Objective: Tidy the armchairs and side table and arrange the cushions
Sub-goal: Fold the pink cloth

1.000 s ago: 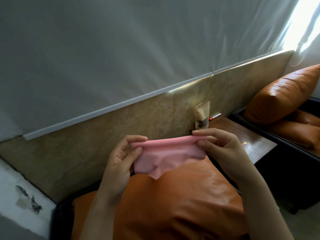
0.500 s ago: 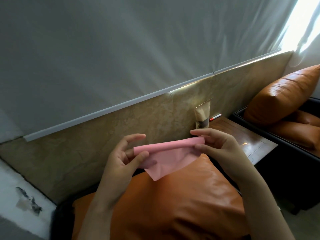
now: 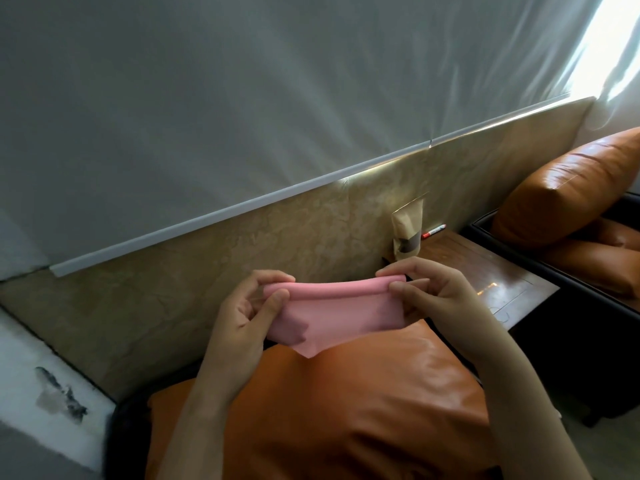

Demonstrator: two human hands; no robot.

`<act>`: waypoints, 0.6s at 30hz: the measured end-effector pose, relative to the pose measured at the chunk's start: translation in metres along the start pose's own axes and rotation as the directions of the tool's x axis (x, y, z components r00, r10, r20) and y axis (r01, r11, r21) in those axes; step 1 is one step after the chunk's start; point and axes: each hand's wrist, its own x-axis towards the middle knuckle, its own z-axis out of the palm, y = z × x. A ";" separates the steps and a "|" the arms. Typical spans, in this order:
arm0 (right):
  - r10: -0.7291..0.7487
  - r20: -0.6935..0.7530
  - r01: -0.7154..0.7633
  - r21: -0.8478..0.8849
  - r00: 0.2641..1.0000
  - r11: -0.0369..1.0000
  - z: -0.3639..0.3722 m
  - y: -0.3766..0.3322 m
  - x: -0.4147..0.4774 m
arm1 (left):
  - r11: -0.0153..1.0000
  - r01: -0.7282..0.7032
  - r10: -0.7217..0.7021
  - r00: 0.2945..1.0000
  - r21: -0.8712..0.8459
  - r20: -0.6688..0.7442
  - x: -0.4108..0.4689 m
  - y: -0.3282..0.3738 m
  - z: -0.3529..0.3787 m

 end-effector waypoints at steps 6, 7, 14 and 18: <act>-0.035 -0.006 0.035 0.027 0.999 0.999 -0.003 0.004 0.000 | 1.000 0.002 -0.001 1.000 -0.017 0.018 -0.001 -0.001 0.000; -0.045 -0.005 0.045 0.053 0.999 0.998 -0.003 0.004 0.000 | 0.999 0.005 -0.004 1.000 -0.037 0.021 -0.001 -0.002 0.000; -0.056 -0.009 0.056 0.101 0.998 0.993 -0.006 0.005 0.001 | 0.990 0.004 0.002 0.999 -0.140 0.043 -0.002 -0.002 0.001; -0.062 -0.047 0.065 0.059 0.997 0.996 -0.005 0.006 0.001 | 0.996 -0.005 0.003 1.000 -0.085 -0.020 -0.002 0.001 0.005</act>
